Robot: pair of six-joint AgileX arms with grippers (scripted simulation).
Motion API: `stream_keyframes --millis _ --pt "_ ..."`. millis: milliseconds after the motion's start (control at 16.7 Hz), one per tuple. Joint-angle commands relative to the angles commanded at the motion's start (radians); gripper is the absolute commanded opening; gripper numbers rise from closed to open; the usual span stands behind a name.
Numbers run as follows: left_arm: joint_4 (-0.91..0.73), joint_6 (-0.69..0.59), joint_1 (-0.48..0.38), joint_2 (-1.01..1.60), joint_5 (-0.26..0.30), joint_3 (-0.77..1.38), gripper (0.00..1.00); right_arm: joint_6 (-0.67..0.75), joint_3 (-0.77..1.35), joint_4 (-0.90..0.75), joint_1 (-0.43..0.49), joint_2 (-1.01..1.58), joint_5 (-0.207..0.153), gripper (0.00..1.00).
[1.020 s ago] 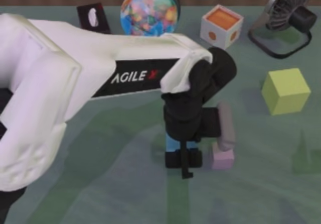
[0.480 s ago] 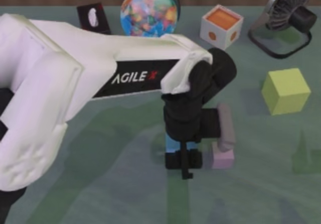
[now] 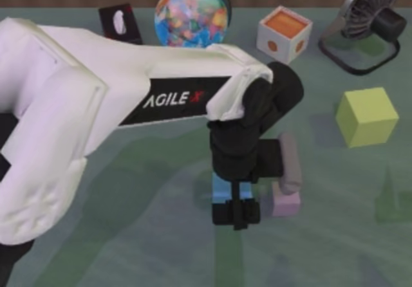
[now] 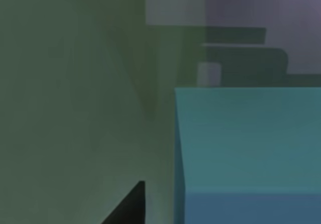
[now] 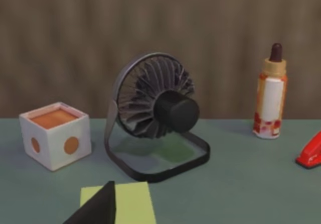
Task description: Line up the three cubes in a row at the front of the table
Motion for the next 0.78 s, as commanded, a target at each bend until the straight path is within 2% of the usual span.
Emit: stream_keyframes --millis 540,780 --pt "-0.004 0.0 0.001 -0.002 0.0 0.003 1.0 0.0 0.0 0.0 0.0 0.0 0.0 1.0" --pt "-0.103 0.003 0.007 -0.028 0.001 0.072 1.0 0.0 0.0 0.0 0.0 0.0 0.0 1.0"
